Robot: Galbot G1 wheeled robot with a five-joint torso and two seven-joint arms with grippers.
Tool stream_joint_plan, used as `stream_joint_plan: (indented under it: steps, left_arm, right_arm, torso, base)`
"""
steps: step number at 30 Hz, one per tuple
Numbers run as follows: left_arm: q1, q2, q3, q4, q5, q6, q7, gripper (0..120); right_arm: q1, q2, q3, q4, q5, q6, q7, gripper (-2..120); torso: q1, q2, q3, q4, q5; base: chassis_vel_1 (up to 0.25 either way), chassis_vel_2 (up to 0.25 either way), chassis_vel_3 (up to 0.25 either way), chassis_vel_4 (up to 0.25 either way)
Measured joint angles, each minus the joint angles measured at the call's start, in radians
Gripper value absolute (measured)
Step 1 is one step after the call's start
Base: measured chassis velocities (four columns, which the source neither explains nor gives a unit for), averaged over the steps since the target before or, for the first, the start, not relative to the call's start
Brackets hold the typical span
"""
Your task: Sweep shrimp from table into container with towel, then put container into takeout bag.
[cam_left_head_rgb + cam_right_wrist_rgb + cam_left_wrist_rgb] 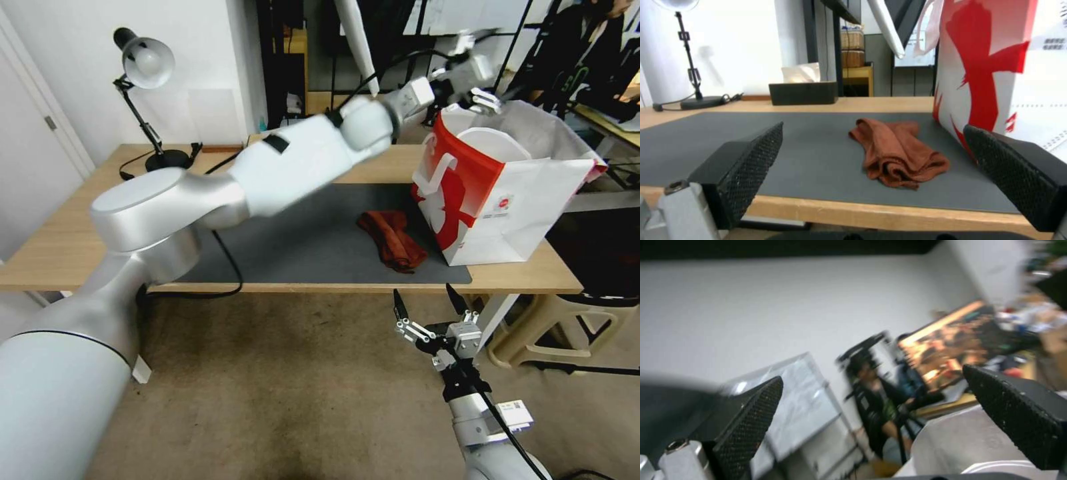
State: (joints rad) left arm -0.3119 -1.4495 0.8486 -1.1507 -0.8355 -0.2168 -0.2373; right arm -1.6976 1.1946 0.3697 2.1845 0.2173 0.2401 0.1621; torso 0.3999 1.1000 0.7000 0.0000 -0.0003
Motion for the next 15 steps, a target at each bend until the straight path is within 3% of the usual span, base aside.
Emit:
stream_joint_plan:
  steps: [2,3,5,6,7,11,15]
  left_arm:
    - [0.039,0.033,-0.040,-0.066,-0.057,0.062,-0.102,100]
    - [0.039,0.033,-0.040,-0.066,-0.057,0.062,-0.102,100]
    - [0.081,0.074,-0.092,-0.107,-0.088,0.088,-0.139,100]
    - [0.106,0.101,-0.121,-0.121,-0.088,0.089,-0.140,100]
    - [0.106,0.101,-0.121,-0.121,-0.088,0.089,-0.140,100]
    - [0.215,0.210,-0.210,-0.189,-0.062,0.078,-0.123,100]
    - [0.244,0.239,-0.228,-0.212,-0.051,0.074,-0.120,100]
  right_arm:
    - [0.001,0.000,0.000,0.004,0.002,-0.002,0.000,100]
    - [0.001,0.000,0.000,0.004,0.002,-0.002,0.000,100]
    - [0.001,0.001,0.000,0.007,0.002,-0.004,0.001,100]
    - [-0.001,0.002,0.000,0.010,0.001,-0.004,0.001,100]
    - [-0.001,0.002,0.000,0.010,0.001,-0.004,0.001,100]
    - [-0.007,0.009,0.005,0.018,-0.002,-0.004,0.000,100]
    - [-0.007,0.010,0.006,0.020,-0.002,-0.004,0.000,100]
  torso:
    - [0.000,0.000,0.000,-0.0006,0.0002]
    - [0.000,0.000,0.000,-0.0006,0.0002]
    - [0.000,0.000,0.000,0.0000,0.0002]
    - [0.000,0.000,0.000,0.0001,-0.0001]
    - [0.000,0.000,0.000,0.0001,-0.0001]
    - [0.000,0.000,0.000,0.0000,-0.0001]
    - [0.000,0.000,0.000,-0.0001,-0.0001]
  base:
    - [0.000,0.000,0.000,0.000]
    - [0.000,0.000,0.000,0.000]
    - [0.000,0.000,0.000,0.000]
    - [0.000,0.000,0.000,0.000]
    - [0.000,0.000,0.000,0.000]
    - [0.000,0.000,0.000,0.000]
    - [0.000,0.000,0.000,0.000]
